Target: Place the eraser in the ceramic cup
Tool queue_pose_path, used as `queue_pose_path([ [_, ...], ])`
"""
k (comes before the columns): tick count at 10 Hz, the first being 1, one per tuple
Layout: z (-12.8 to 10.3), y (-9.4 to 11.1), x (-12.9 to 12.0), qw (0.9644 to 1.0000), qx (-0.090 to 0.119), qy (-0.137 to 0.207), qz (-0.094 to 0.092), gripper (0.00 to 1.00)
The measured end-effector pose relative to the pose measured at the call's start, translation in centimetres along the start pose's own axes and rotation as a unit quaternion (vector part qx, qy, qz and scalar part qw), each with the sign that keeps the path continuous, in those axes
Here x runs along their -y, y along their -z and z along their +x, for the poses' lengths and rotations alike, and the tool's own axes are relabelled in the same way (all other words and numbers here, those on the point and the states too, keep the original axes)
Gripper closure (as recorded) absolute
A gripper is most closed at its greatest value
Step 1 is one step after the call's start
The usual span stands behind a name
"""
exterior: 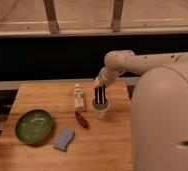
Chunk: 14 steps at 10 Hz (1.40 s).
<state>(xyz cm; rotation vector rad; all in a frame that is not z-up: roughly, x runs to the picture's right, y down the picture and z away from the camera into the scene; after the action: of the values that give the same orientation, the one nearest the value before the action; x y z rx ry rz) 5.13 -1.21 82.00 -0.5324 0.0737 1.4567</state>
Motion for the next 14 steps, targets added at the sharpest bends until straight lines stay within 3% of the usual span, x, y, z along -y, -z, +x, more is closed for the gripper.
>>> queue_pose_path([
  [4,1.4,-0.5,-0.3,0.9999,0.002,-0.007,-0.013,1.00],
  [6,2.1,-0.4,-0.3,0.9998,0.004,-0.012,-0.016,0.88],
  [10,3.0,-0.2,-0.6,0.9994,0.014,-0.017,-0.026,0.47],
  [13,3.4,0.1,-0.9,0.9990,0.023,-0.018,-0.033,0.39],
  [14,3.5,0.2,-1.0,0.9989,0.026,-0.018,-0.035,0.30],
])
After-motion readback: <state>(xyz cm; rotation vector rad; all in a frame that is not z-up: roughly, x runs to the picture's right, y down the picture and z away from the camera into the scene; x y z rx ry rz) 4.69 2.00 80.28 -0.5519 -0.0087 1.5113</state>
